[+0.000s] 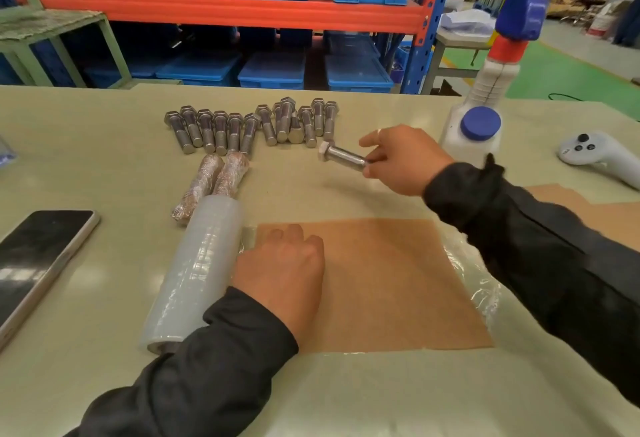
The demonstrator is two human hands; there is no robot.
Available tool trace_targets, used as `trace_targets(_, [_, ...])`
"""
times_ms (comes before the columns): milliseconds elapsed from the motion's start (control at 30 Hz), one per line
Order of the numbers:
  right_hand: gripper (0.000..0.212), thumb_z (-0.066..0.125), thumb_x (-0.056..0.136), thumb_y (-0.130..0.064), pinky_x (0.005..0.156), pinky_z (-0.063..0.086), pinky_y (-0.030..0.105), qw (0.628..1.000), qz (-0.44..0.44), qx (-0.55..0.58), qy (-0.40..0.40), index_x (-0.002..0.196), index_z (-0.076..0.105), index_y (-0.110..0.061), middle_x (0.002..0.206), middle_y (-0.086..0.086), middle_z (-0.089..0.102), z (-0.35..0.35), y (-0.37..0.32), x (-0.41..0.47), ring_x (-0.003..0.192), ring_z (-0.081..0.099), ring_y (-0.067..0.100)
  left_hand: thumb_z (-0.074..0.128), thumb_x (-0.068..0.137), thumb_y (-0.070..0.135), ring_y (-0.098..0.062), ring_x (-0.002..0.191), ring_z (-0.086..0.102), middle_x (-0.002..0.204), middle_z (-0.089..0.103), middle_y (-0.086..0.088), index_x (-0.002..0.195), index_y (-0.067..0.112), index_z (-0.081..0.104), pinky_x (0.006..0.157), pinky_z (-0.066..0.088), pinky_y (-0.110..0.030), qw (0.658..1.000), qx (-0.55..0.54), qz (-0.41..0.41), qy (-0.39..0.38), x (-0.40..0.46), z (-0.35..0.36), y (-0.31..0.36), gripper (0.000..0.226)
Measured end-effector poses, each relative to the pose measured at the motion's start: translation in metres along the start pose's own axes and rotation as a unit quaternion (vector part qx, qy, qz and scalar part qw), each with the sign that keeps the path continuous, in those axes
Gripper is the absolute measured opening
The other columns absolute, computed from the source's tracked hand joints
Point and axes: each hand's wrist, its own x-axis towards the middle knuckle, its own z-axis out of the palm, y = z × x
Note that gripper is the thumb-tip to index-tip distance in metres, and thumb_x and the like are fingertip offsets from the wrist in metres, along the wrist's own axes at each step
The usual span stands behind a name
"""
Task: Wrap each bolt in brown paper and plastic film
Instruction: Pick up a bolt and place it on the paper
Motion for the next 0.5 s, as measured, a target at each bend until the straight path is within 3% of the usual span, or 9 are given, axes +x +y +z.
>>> trace_targets(67, [0.047,0.065,0.085,-0.013,0.080,0.036,0.005,0.998,-0.045,0.040,-0.026,0.130,0.053,-0.022,0.110,-0.005,0.067,-0.005,0.004,-0.033,0.090,0.058,0.004,0.073,0.060,-0.007,-0.025,0.057,0.059,0.068,0.060,-0.008,0.075,0.007,0.069,0.041,0.037,-0.026,0.995,-0.049,-0.004,0.089,-0.002,-0.001,-0.004,0.021])
trace_targets(167, [0.044,0.068,0.083,-0.015,0.070,0.033,-0.007,0.994,-0.098,0.035,-0.029,0.123,0.059,-0.029,0.097,-0.018,0.061,-0.002,0.008,-0.076,0.082,0.053,-0.006,0.052,0.073,0.001,-0.025,0.052,0.056,0.064,0.059,-0.007,0.081,0.007,0.069,0.045,0.036,-0.024,0.964,-0.113,0.018,0.239,-0.002,-0.006,-0.008,0.020])
trace_targets(233, [0.042,0.066,0.084,-0.018,0.073,0.035,0.001,0.992,-0.120,0.004,-0.030,0.123,0.059,-0.033,0.093,-0.019,0.056,0.006,0.009,-0.094,0.085,0.052,-0.001,0.037,0.078,0.007,-0.026,0.061,0.059,0.072,0.062,-0.008,0.091,0.007,0.068,0.053,0.046,-0.030,0.947,-0.160,0.034,0.277,0.001,-0.016,-0.009,0.033])
trace_targets(333, [0.041,0.062,0.087,-0.022,0.082,0.036,0.016,0.992,-0.122,-0.018,-0.040,0.126,0.055,-0.037,0.094,-0.014,0.052,0.019,0.011,-0.108,0.093,0.053,0.008,0.040,0.080,0.002,-0.018,0.073,0.057,0.080,0.063,-0.007,0.095,0.006,0.066,0.062,0.048,-0.033,0.926,-0.236,0.024,0.294,0.004,-0.023,-0.011,0.031])
trace_targets(400, [0.042,0.060,0.089,-0.025,0.086,0.035,0.016,0.991,-0.124,-0.019,-0.053,0.128,0.053,-0.037,0.104,-0.011,0.054,0.025,0.013,-0.112,0.101,0.051,0.009,0.044,0.082,-0.001,-0.008,0.074,0.052,0.080,0.061,-0.002,0.097,0.009,0.065,0.065,0.045,-0.028,0.905,-0.293,0.027,0.306,0.004,-0.027,-0.011,0.027])
trace_targets(500, [0.043,0.059,0.090,-0.025,0.081,0.030,0.010,0.989,-0.133,-0.013,-0.062,0.130,0.050,-0.036,0.109,-0.008,0.055,0.034,0.017,-0.116,0.103,0.050,0.009,0.045,0.087,0.006,-0.010,0.070,0.055,0.073,0.057,0.009,0.096,0.021,0.060,0.058,0.046,-0.023,0.880,-0.366,0.081,0.292,0.002,-0.036,-0.009,0.024])
